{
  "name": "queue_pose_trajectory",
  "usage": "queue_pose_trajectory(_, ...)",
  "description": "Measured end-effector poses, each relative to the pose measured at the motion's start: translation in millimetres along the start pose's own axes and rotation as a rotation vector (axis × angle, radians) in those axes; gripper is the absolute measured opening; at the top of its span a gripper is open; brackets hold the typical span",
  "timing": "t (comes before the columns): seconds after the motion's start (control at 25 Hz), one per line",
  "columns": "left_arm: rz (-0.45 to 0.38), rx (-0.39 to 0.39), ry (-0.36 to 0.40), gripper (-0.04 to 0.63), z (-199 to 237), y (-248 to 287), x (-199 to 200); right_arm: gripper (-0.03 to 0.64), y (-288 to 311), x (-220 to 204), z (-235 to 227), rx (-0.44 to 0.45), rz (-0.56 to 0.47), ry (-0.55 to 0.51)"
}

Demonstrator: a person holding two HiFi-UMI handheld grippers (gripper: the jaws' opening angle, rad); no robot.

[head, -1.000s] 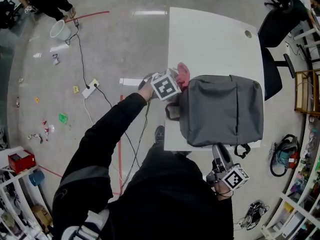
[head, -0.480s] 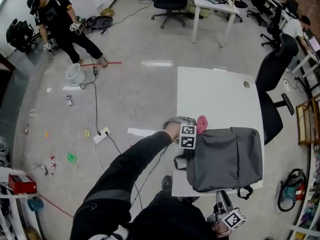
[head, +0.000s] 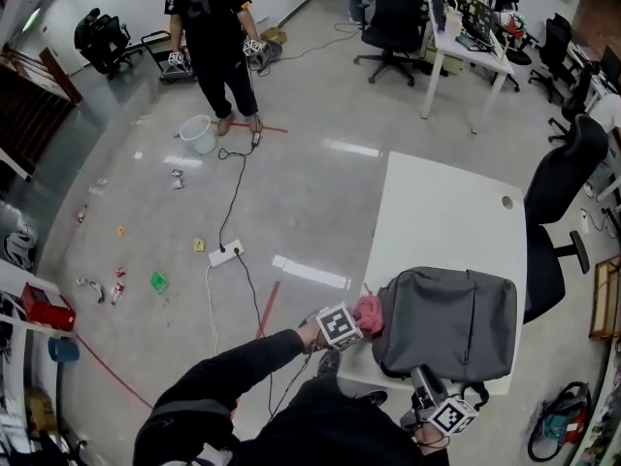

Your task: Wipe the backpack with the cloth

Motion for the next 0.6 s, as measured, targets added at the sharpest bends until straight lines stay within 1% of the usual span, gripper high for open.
queue_pose_trajectory(0.12, -0.027, 0.008, -0.15, 0.086, -47.2, 4.6, -33.8, 0.19, -2.3, -5.5, 5.0, 0.062, 0.052, -0.018)
queue_pose_trajectory(0.2, -0.032, 0.005, -0.244, 0.086, -79.0, 17.8, -47.6, 0.19, -9.8, -6.5, -2.4, 0.068, 0.072, -0.024)
queue_pose_trajectory(0.28, -0.043, -0.017, -0.311, 0.086, -104.5, 33.3, -53.1, 0.181, -15.8, -4.7, -19.1, 0.037, 0.067, -0.021)
queue_pose_trajectory(0.4, -0.067, -0.088, -0.399, 0.086, -139.7, 54.1, -57.4, 0.151, -28.4, -4.4, -42.8, -0.034, 0.028, 0.001)
queue_pose_trajectory(0.48, -0.079, -0.13, -0.427, 0.084, -163.8, 72.5, -54.9, 0.149, -44.6, -4.7, -55.0, -0.066, -0.004, 0.019)
queue_pose_trajectory(0.52, -0.082, -0.144, -0.424, 0.086, -175.1, 83.5, -50.8, 0.147, -55.3, -4.2, -63.0, -0.082, -0.019, 0.028)
queue_pose_trajectory(0.6, -0.087, -0.165, -0.389, 0.086, -195.6, 105.8, -37.6, 0.145, -79.3, 0.2, -78.8, -0.114, -0.052, 0.036)
Point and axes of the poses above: the fingertips, and each gripper's own axes: y forward along the fingers, z to its left, x out of its top, the point moved 5 cm from there along -y, backward along the fingers, and after that the axes turned 4 degrees about -z, right-handed, at the moved point
